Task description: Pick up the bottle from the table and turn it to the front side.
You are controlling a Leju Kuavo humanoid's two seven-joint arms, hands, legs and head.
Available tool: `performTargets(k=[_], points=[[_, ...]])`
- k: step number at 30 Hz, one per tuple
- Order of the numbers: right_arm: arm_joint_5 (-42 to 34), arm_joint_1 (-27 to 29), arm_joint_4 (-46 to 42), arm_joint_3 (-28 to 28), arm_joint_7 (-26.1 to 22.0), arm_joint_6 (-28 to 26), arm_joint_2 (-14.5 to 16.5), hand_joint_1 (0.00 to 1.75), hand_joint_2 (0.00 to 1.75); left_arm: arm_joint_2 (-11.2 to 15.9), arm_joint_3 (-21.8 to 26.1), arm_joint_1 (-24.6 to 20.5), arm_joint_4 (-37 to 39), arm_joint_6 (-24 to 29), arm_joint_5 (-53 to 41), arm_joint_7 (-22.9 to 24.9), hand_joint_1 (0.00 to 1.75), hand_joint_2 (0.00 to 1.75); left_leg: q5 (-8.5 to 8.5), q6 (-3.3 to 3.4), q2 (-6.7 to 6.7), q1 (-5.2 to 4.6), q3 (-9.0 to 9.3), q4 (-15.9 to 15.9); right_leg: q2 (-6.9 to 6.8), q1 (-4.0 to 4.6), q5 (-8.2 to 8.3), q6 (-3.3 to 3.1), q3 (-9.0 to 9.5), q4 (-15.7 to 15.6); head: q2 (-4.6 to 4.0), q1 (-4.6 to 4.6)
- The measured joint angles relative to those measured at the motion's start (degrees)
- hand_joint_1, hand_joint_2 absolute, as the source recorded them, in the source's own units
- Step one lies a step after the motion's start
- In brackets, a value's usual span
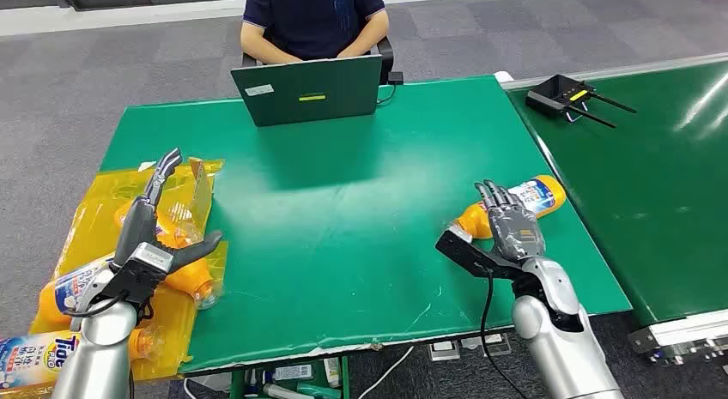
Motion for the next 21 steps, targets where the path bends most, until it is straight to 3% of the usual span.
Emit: performTargets(k=[8, 21], points=[[-2.2, -6.9, 14.5, -0.1, -4.4, -0.3, -4.0, 0.0, 1.75, 0.6, 0.5, 0.2, 1.6, 0.8, 1.5, -2.4, 0.0, 1.75, 0.01, 0.03, -0.02, -0.02, 0.0, 0.0, -0.01, -0.03, 0.01, 0.02, 0.0, 0.0, 0.0, -0.01], [-3.2, -11.5, 25.9, 0.2, -9.3, 2.0, -4.6, 0.0, 1.75, 0.7, 0.5, 0.3, 2.7, 0.9, 1.6, -2.6, 0.0, 1.75, 0.01, 0.03, -0.08, -0.03, -0.02, 0.0, -0.03, -0.02, 0.0, 0.04, 0.0, 0.0, 0.0, 0.01]])
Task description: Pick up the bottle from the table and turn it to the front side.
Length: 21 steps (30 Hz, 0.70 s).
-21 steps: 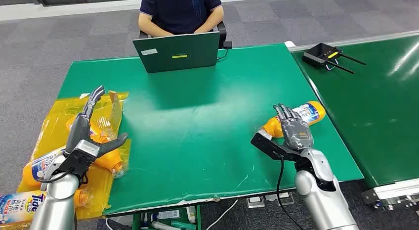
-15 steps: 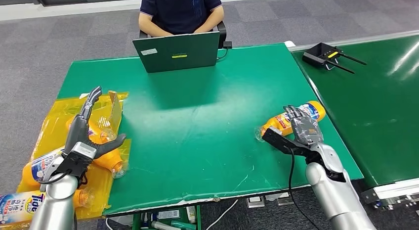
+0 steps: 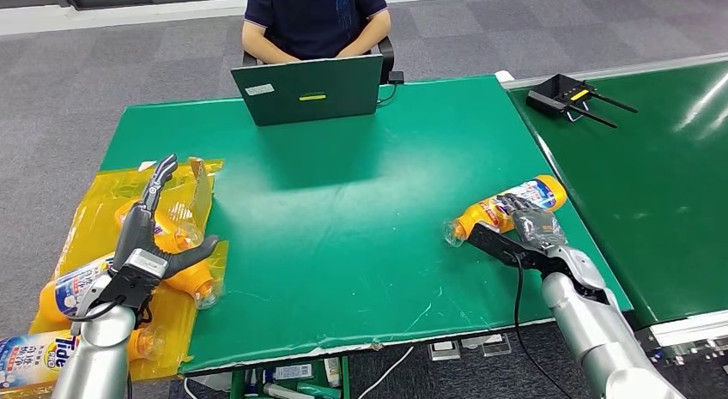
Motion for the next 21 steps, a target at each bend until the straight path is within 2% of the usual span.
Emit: performTargets(k=[11, 21], points=[[-2.4, -2.5, 4.7, 3.2, -6.9, 3.0, -1.0, 0.0, 1.75, 0.0, 0.0, 0.0, 0.9, 0.0, 0.2, -1.0, 0.0, 1.75, 0.0, 0.0, 0.02, 0.0, 0.01, 0.0, 0.0, 0.0, 0.0, 0.0, 0.0, 0.0, -0.01, 0.0], [-3.0, -4.8, 6.4, 6.1, -7.5, 4.1, -1.2, 0.0, 1.75, 0.1, 0.0, 0.0, 1.2, 0.0, 0.2, -1.0, 0.0, 1.75, 0.01, 0.01, 0.01, -0.01, 0.03, 0.0, 0.0, -0.01, 0.01, 0.0, 0.01, 0.0, 0.0, -0.01]])
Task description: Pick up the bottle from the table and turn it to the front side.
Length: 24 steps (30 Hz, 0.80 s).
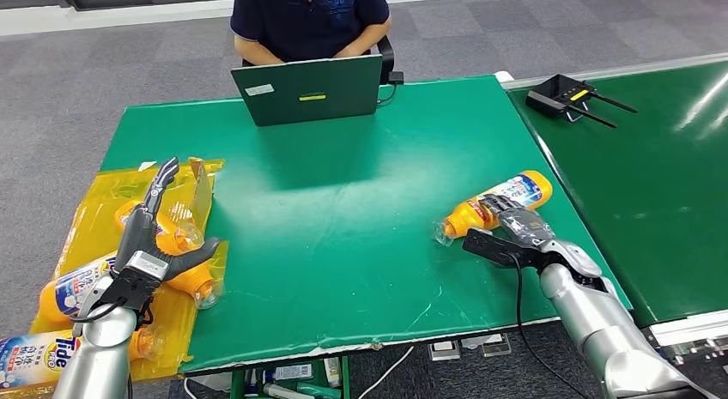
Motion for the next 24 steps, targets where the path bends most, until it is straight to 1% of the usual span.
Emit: performTargets(k=[16, 24], points=[[-0.1, -1.4, 1.4, 2.1, -0.6, 0.5, 0.1, 0.0, 1.75, 0.1, 0.0, -0.1, 0.4, 0.0, 0.0, 0.0, 0.0, 1.75, 0.0, 0.0, -0.01, 0.0, -0.01, 0.0, -0.01, 0.0, 0.0, 0.0, 0.0, 0.0, -0.01, -0.01], [-0.6, -1.5, 1.3, 3.8, 0.4, -0.4, 0.1, 0.0, 1.75, 0.1, 0.0, -0.1, 0.4, 0.0, 0.0, 0.0, 0.0, 1.75, 0.0, 0.0, -0.01, 0.0, 0.0, 0.0, 0.0, 0.0, 0.0, 0.0, 0.01, 0.0, -0.01, 0.0]])
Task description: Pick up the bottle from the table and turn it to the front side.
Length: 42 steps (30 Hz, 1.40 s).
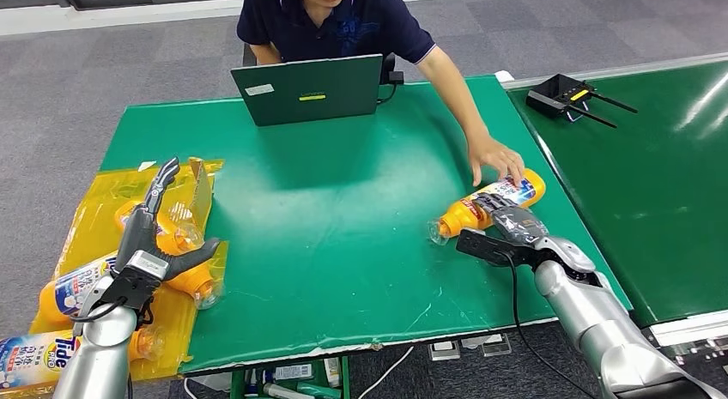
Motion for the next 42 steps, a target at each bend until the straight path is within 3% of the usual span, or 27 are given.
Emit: performTargets(k=[35, 42], points=[[-2.4, -0.2, -1.7, 4.1, -0.1, 1.2, 0.4, 0.0, 1.75, -0.3, 0.0, -0.8, 0.6, -0.1, 0.1, 0.0, 0.0, 1.75, 0.0, 0.0, 0.0, 0.0, 0.01, 0.0, 0.0, 0.0, 0.0, 0.0, 0.0, 0.0, 0.0, 0.0], [-3.4, 1.4, -3.6, 4.5, 2.2, -0.3, 0.8, 0.0, 1.75, -0.6, 0.0, 0.3, -0.6, -0.1, 0.1, 0.1, 0.0, 1.75, -0.01, 0.0, -0.01, 0.0, -0.01, 0.0, -0.01, 0.0, -0.01, 0.0, -0.01, 0.0, 0.01, 0.01]])
